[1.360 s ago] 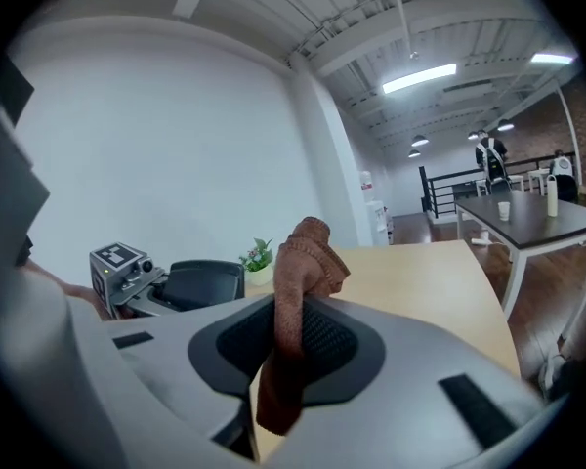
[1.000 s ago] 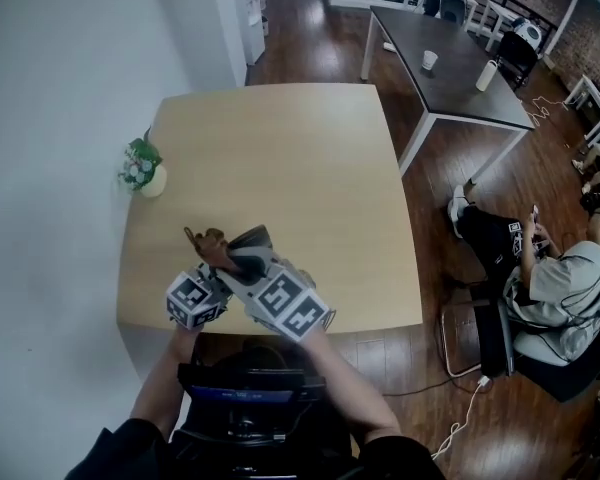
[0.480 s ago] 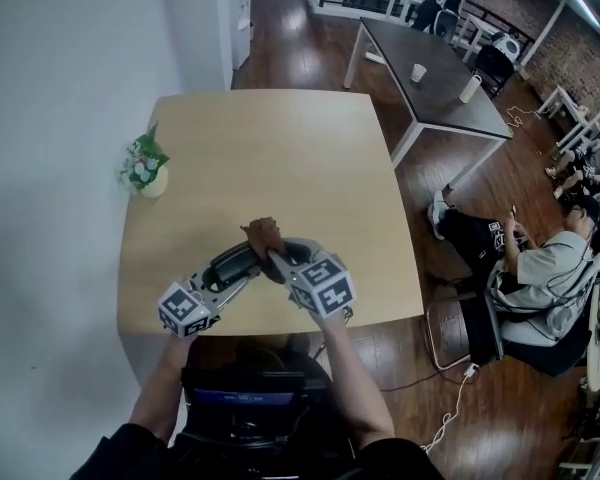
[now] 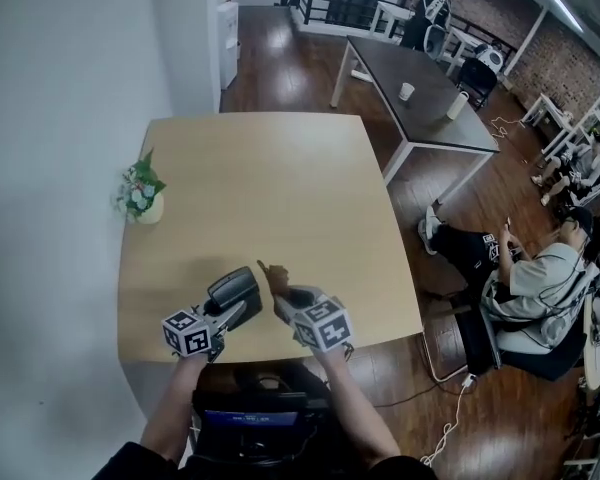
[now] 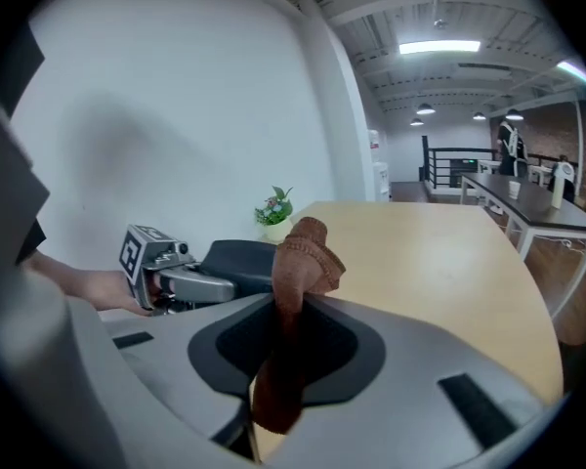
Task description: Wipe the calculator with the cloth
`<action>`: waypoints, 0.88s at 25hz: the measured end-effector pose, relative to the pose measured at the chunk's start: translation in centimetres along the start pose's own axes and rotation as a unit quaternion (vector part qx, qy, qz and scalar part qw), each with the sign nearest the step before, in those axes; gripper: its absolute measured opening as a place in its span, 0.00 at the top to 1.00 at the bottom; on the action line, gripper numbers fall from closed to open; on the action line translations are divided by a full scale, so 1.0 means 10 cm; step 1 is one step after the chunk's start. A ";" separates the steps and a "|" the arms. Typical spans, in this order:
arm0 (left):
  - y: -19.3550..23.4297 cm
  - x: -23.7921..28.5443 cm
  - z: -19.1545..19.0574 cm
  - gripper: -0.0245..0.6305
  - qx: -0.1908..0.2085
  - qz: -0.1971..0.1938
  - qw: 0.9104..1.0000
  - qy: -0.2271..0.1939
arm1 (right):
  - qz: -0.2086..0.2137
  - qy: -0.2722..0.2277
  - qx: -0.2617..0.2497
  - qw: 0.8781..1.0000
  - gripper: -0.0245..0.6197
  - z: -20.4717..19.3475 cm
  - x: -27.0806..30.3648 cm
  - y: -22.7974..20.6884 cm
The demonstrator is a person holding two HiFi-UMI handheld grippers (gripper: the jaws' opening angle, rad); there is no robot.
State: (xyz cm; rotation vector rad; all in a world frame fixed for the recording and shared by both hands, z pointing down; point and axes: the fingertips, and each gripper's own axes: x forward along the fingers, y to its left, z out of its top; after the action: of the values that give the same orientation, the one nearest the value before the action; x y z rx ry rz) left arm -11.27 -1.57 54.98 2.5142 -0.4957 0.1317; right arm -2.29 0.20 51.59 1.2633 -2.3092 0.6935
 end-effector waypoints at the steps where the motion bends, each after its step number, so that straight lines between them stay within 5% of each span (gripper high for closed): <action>1: 0.08 0.02 -0.03 0.76 -0.024 0.015 1.000 0.006 | 0.016 0.000 -0.013 1.000 0.86 0.03 0.10 0.08; 4: 0.37 0.09 0.00 0.76 -0.091 0.054 0.994 0.005 | 0.066 -0.001 -0.041 0.997 0.86 0.11 0.51 0.21; 8: 0.67 0.17 -0.06 0.76 -0.185 0.095 0.978 -0.019 | 0.129 0.005 -0.007 0.992 0.86 0.01 1.03 0.17; 10: 0.77 0.24 -0.09 0.76 -0.234 0.114 0.965 -0.033 | 0.160 0.002 0.019 0.987 0.86 -0.01 1.19 0.07; 13: 0.97 0.26 -0.16 0.74 -0.319 0.150 0.934 -0.061 | 0.209 -0.019 0.086 0.974 0.86 0.02 1.37 -0.13; 14: 1.03 0.28 -0.17 0.71 -0.333 0.154 0.928 -0.069 | 0.220 -0.023 0.112 0.969 0.86 0.01 1.42 -0.22; 18: 0.99 0.62 0.07 0.61 -0.345 0.087 0.927 -0.123 | 0.245 -0.025 0.194 0.950 0.86 -0.08 1.55 -0.57; 22: 0.99 0.73 0.13 0.52 -0.371 0.094 0.913 -0.141 | 0.257 -0.018 0.252 0.933 0.86 -0.16 1.65 -0.72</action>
State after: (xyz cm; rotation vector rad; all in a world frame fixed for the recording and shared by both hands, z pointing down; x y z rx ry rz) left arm -8.28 -12.22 60.44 1.7370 -0.7401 -0.3030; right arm -4.24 -12.89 63.85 0.8386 -2.6103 1.5287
